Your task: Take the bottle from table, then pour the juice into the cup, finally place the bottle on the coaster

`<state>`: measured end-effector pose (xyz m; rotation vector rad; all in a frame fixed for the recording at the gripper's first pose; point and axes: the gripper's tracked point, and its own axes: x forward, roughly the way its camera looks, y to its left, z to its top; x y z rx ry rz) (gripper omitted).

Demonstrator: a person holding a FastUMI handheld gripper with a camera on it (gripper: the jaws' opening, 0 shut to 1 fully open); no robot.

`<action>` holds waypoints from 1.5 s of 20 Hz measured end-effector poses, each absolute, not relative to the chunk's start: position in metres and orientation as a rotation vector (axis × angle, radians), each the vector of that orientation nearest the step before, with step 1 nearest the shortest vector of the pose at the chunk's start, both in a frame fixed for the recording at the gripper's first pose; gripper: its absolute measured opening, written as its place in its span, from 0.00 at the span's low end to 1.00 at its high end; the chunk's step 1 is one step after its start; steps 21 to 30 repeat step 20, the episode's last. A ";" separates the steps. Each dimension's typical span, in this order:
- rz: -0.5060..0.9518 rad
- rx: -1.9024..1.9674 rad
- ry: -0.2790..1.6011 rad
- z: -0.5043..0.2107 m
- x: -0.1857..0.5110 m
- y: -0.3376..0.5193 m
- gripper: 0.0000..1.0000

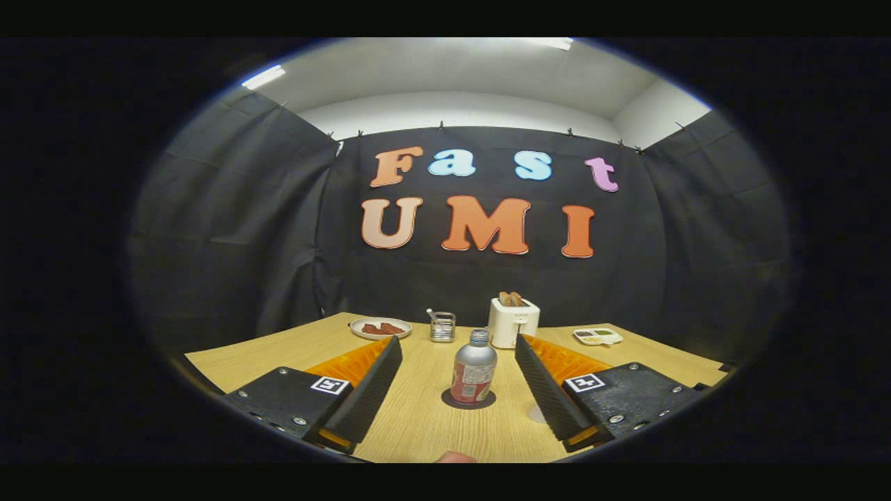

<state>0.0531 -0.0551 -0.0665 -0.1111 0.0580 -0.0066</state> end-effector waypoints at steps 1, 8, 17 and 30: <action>0.000 -0.098 0.053 -0.060 0.046 -0.054 0.97; -0.004 -0.073 0.053 -0.034 0.015 -0.066 0.97; -0.046 -0.072 -0.002 -0.010 0.005 -0.083 0.97; -0.042 -0.040 -0.015 -0.005 0.002 -0.082 0.97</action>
